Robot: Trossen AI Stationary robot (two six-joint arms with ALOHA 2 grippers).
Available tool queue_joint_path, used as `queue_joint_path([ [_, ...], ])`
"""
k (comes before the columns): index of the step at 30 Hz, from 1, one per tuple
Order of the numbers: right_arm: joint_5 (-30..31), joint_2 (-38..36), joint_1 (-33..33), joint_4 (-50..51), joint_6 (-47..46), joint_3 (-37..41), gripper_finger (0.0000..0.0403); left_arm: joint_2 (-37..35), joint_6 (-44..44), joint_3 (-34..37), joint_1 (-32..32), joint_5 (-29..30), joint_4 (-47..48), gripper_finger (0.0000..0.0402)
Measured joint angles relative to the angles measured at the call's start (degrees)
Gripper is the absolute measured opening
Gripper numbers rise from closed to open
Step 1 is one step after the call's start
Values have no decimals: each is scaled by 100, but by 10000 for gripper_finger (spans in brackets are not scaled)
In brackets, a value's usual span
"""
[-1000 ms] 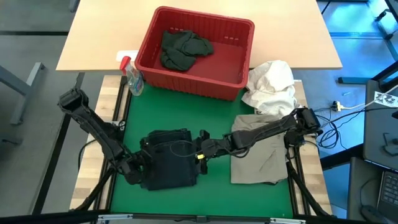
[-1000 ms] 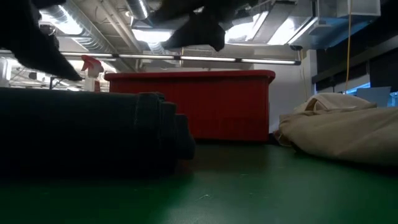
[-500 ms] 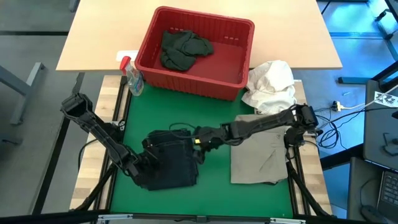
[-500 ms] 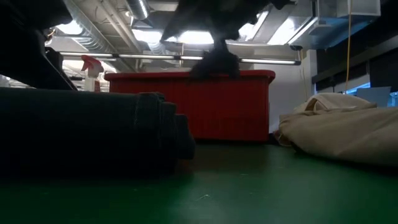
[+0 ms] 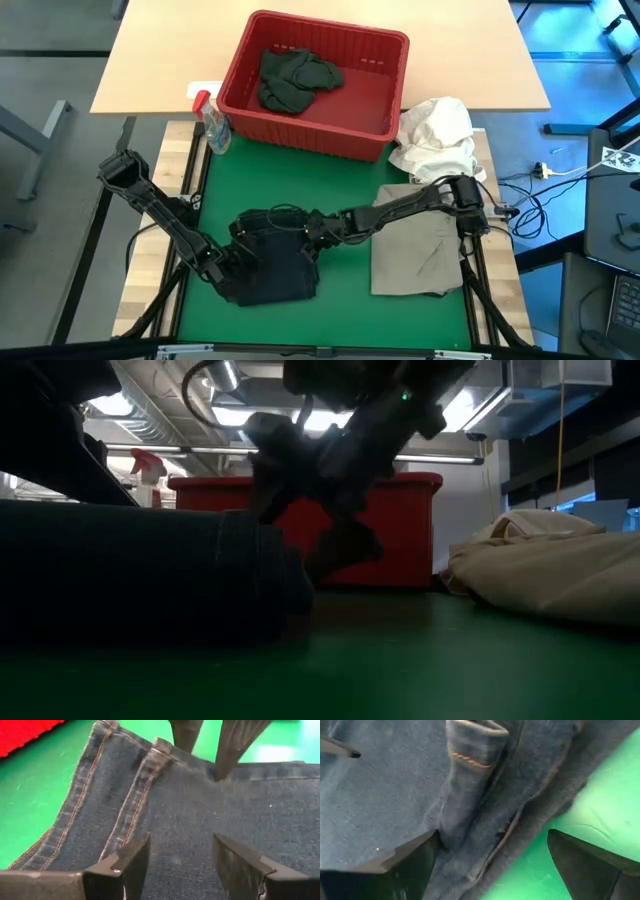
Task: Fold Laundry from Bin
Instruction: Fold the blue pants into the red laundry bin
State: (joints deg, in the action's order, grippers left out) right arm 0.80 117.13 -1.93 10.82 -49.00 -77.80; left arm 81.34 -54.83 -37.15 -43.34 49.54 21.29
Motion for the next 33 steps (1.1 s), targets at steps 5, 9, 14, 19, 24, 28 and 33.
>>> queue_joint_path([
  [5, -83, 225, 22, -337, -25, -10, 370, 0, 4, 55, 9, 50, -46, 206],
  [9, -30, 274, 20, -179, -34, -23, 370, 0, -30, 195, 9, 42, -229, 206],
  [14, 194, 312, -3, -404, -16, -13, 370, 0, -35, 455, 27, 63, -581, 206],
  [19, -302, 651, 21, -1262, -187, -11, 369, 0, -33, 911, 109, -78, -1069, 206],
  [24, -448, 903, -10, -1833, -418, -23, 369, -15, -129, 1501, 112, -99, -1753, 206],
  [28, -483, 934, -18, -2189, -447, -11, 369, -24, -127, 1841, 112, -103, -2281, 206],
  [33, -561, 967, -20, -2550, -456, 4, 361, -20, 37, 1883, 112, -105, -2342, 206],
])
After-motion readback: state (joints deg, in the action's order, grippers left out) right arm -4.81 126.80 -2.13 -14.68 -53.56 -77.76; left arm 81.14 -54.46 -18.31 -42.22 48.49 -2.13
